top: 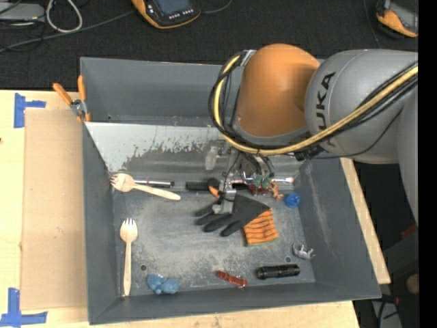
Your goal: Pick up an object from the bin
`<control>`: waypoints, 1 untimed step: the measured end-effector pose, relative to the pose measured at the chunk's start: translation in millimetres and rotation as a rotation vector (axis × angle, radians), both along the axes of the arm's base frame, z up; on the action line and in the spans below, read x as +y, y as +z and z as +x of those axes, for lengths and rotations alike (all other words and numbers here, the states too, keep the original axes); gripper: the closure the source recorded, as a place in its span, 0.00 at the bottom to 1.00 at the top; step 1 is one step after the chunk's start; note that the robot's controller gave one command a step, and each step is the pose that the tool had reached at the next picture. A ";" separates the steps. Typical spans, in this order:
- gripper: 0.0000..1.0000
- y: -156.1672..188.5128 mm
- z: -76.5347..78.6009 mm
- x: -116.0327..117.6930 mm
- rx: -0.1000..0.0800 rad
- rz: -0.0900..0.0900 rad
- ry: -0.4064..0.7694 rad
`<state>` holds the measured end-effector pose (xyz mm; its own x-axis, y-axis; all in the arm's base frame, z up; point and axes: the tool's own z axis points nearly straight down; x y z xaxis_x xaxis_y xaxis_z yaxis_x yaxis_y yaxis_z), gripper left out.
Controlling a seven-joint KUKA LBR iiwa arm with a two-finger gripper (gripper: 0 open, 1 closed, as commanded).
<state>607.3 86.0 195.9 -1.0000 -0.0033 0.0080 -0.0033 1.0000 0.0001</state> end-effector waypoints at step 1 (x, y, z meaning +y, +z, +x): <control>0.00 4.9 1.2 -0.3 -0.007 0.001 -0.002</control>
Offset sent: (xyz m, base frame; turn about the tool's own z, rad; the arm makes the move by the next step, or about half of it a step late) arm 0.0080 -0.0306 -0.0474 -0.0952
